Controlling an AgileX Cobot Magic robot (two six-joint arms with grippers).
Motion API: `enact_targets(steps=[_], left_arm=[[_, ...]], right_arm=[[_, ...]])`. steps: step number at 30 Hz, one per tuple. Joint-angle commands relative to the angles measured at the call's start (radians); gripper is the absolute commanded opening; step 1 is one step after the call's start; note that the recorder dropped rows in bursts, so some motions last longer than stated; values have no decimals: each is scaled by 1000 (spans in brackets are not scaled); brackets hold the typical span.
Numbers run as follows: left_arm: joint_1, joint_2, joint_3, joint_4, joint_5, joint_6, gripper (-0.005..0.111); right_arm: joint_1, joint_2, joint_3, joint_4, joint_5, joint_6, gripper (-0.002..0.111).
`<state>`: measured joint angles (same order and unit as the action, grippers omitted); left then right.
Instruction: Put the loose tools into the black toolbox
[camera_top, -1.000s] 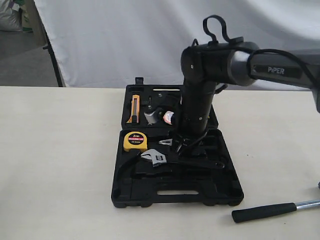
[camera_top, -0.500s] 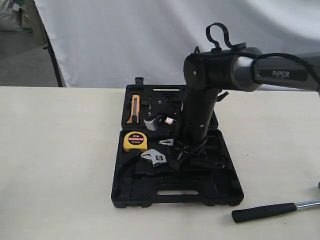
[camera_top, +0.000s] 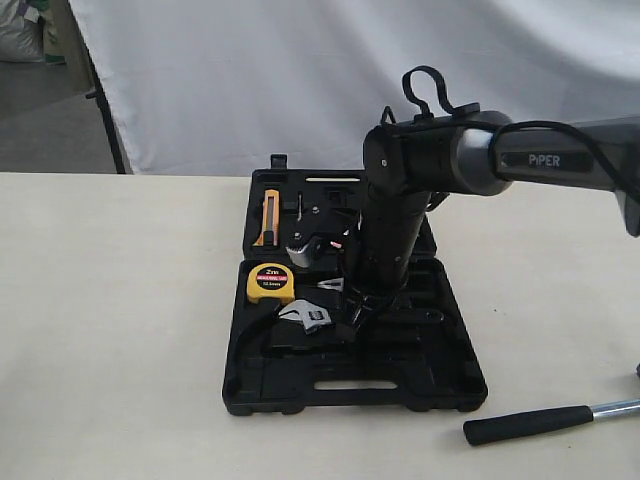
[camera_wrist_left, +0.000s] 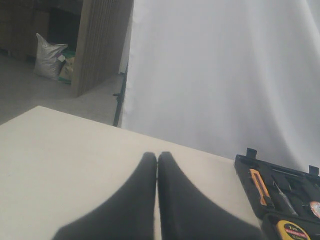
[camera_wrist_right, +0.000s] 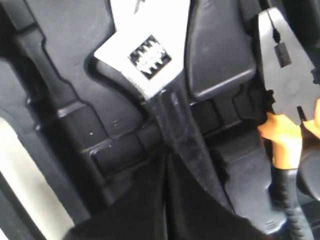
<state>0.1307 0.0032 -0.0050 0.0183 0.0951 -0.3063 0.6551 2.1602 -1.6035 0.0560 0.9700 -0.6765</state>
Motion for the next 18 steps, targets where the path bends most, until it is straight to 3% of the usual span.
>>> enact_targets(steps=[1,18], left_arm=[[25,-3,-3,4,-7,-5,1],[25,-3,-3,4,-7,-5,1]], right_arm=[[-5,-1,-1,-12,-9,7,0],[-11,23,-1,-18,-30,11,0]])
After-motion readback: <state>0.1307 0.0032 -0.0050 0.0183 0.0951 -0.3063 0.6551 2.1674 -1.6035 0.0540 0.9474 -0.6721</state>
